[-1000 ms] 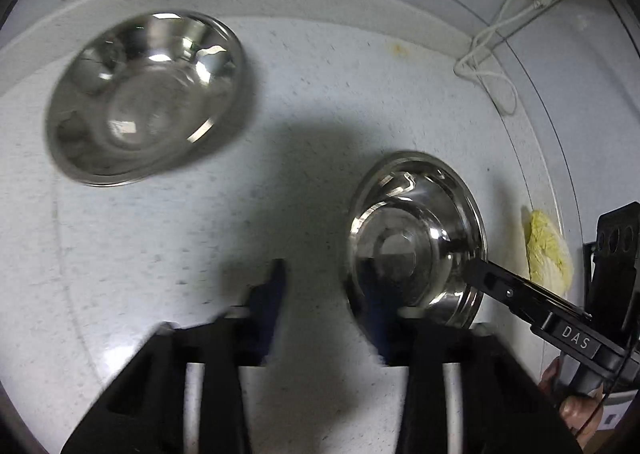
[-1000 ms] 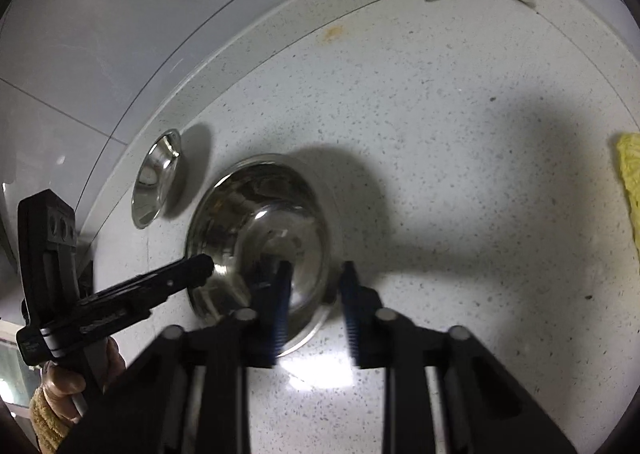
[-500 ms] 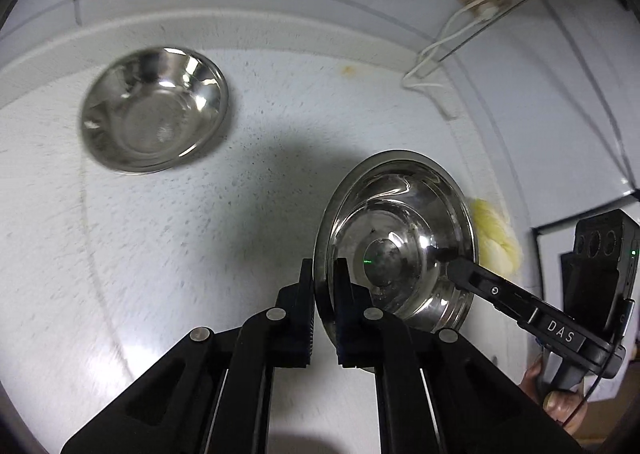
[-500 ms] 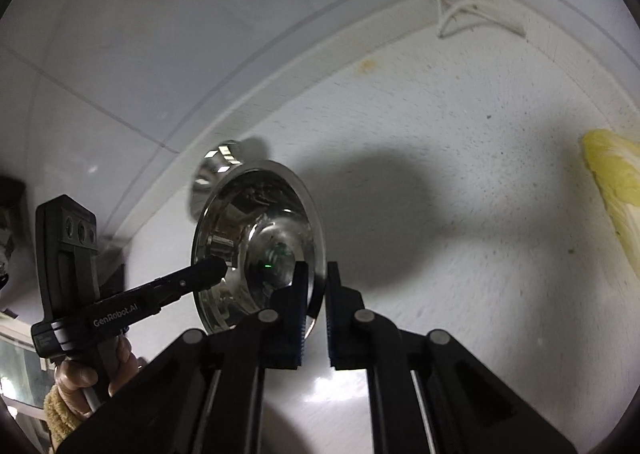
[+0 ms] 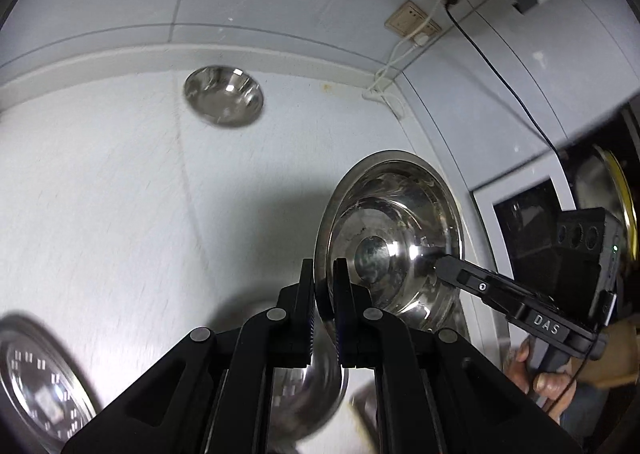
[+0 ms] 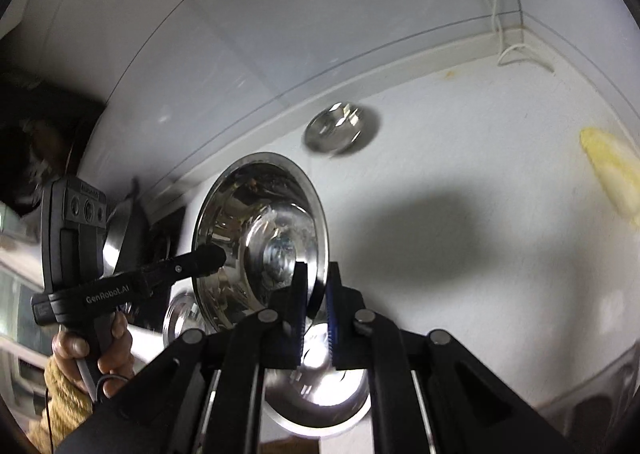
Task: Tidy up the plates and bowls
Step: 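Carry the medium bowl with both tools and lower it into the large bowl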
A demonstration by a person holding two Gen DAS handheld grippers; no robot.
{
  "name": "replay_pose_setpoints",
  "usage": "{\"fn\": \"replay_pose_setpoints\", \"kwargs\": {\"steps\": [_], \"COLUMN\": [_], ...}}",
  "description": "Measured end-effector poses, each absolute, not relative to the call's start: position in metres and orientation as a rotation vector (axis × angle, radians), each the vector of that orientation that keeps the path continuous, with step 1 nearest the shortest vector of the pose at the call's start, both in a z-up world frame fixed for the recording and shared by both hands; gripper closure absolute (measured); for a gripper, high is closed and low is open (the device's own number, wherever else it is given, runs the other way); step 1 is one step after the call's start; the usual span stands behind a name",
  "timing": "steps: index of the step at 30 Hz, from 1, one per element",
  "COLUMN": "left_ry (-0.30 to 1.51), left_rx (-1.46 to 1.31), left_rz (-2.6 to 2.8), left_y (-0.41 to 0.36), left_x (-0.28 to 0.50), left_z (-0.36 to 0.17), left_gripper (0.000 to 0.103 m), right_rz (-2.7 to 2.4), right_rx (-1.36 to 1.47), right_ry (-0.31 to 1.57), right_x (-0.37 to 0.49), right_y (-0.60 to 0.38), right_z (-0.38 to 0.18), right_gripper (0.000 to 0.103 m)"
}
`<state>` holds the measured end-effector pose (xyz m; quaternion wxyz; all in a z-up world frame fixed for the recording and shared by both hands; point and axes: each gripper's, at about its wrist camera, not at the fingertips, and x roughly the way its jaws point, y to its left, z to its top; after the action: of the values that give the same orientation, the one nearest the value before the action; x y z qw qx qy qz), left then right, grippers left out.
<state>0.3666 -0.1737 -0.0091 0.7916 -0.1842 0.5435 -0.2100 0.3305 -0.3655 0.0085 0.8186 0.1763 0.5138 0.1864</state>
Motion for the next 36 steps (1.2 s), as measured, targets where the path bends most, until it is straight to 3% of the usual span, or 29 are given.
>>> {"fn": "replay_pose_setpoints", "kwargs": {"steps": [12, 21, 36], "left_ry": [1.271, 1.309, 1.299], "left_rx": [-0.51, -0.538, -0.508], "left_rz": [-0.425, -0.344, -0.319], "left_y": [-0.133, -0.129, -0.134], "left_x": [0.272, 0.268, 0.273], "left_z": [-0.085, -0.122, -0.146], "left_gripper": [0.098, 0.098, 0.098], "right_rz": [0.45, 0.456, 0.419], "right_rx": [0.41, 0.465, 0.379], "right_ry": [1.245, 1.306, 1.344], "right_x": [0.259, 0.263, 0.276], "right_y": [-0.334, -0.331, -0.323], "right_z": [-0.062, -0.109, -0.129], "right_gripper": [0.095, 0.095, 0.095]}}
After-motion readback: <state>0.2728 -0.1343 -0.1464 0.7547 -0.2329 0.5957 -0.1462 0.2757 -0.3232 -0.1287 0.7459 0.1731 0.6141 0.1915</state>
